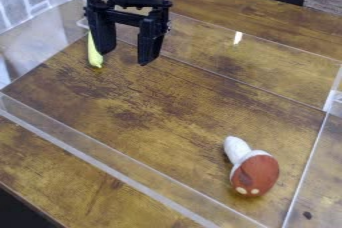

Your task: Move the green spoon to the right

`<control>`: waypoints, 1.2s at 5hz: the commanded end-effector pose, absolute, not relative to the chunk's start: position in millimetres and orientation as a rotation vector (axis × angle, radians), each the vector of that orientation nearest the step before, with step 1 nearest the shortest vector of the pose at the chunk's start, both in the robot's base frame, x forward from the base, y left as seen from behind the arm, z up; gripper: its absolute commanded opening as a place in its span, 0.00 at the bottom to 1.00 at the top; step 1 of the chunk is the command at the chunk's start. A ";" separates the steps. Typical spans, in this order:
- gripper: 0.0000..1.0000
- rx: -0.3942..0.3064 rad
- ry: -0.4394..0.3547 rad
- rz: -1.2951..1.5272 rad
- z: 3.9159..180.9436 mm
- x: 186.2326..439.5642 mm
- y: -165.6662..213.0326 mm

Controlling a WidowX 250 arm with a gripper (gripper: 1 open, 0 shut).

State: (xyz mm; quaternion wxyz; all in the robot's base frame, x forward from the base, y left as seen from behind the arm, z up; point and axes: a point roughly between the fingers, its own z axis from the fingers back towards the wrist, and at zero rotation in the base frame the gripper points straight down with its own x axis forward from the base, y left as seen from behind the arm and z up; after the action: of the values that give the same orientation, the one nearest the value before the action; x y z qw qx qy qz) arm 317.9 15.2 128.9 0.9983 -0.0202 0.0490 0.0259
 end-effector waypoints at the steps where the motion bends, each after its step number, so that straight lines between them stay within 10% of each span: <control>1: 1.00 -0.031 0.081 0.069 127.2 324.2 27.3; 6: 1.00 -0.051 -0.033 0.802 80.2 363.0 107.2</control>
State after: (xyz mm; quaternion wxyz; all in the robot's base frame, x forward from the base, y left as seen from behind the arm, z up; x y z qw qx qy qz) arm 358.3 96.8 59.3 0.9253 -0.0217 0.0182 0.3782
